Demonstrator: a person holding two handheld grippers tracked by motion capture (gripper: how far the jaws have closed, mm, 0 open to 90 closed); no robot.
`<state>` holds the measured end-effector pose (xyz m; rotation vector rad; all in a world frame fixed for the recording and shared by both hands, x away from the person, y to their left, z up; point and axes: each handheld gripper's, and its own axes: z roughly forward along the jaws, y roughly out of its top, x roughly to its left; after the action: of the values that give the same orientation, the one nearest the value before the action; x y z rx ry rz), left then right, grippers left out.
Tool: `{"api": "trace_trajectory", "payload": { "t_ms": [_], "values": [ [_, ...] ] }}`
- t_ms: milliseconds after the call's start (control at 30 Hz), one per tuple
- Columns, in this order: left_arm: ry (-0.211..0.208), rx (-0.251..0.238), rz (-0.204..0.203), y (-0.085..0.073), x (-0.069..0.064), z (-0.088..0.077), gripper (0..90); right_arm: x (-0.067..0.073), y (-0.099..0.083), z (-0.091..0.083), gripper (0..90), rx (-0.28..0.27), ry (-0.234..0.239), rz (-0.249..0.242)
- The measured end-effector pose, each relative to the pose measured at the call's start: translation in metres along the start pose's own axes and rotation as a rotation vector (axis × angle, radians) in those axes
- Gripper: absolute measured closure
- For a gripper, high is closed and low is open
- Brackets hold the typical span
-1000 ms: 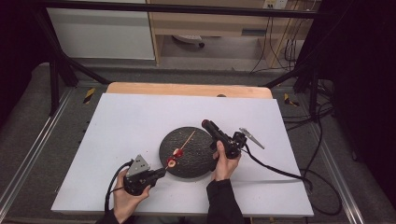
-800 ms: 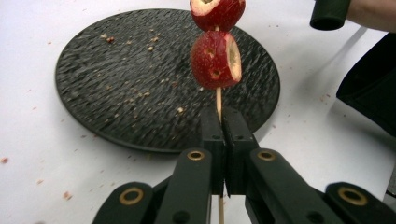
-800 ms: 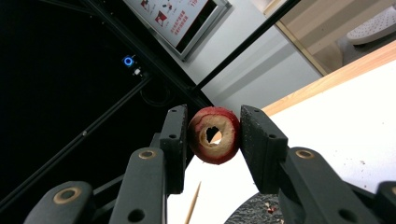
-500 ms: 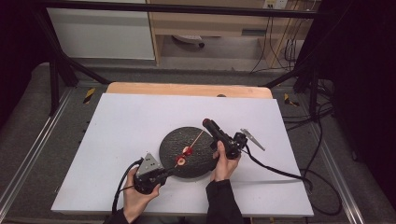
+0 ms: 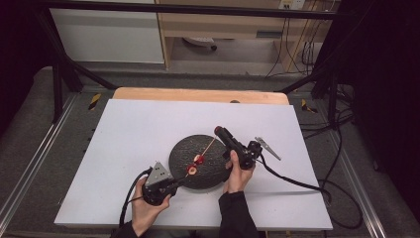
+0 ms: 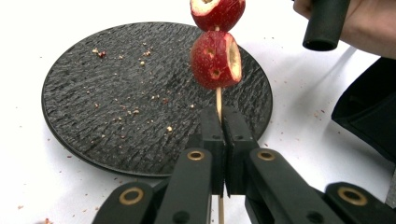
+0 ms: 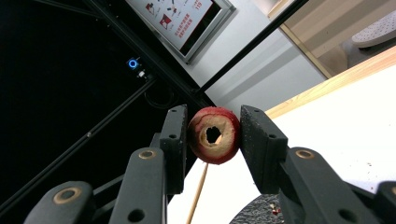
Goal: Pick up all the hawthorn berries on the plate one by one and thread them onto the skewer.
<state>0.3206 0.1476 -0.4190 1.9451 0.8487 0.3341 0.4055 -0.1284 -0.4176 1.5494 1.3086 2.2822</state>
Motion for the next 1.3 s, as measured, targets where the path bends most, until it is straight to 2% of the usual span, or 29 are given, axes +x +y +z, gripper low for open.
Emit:
{"api": "trace_trajectory", "payload": {
  "t_ms": [367, 700, 1033, 1133, 1300],
  "values": [
    [0.021, -0.025, -0.032, 0.009, -0.008, 0.009, 88.4, 0.0, -0.002, 0.0, 63.3, 0.001, 0.008, 0.01],
    [0.025, -0.023, -0.047, 0.014, -0.011, 0.017, 88.5, 0.001, -0.002, -0.001, 63.4, -0.008, 0.009, 0.009],
    [0.046, -0.016, -0.011, 0.012, -0.01, 0.014, 88.5, 0.0, -0.001, 0.0, 63.6, 0.022, -0.003, 0.015],
    [0.065, -0.024, 0.002, 0.011, -0.01, 0.012, 88.5, 0.0, 0.0, 0.0, 63.6, 0.021, -0.006, 0.023],
    [0.069, -0.013, -0.003, 0.01, -0.014, 0.018, 88.6, 0.0, -0.003, 0.0, 63.6, 0.027, -0.016, 0.048]
  ]
}}
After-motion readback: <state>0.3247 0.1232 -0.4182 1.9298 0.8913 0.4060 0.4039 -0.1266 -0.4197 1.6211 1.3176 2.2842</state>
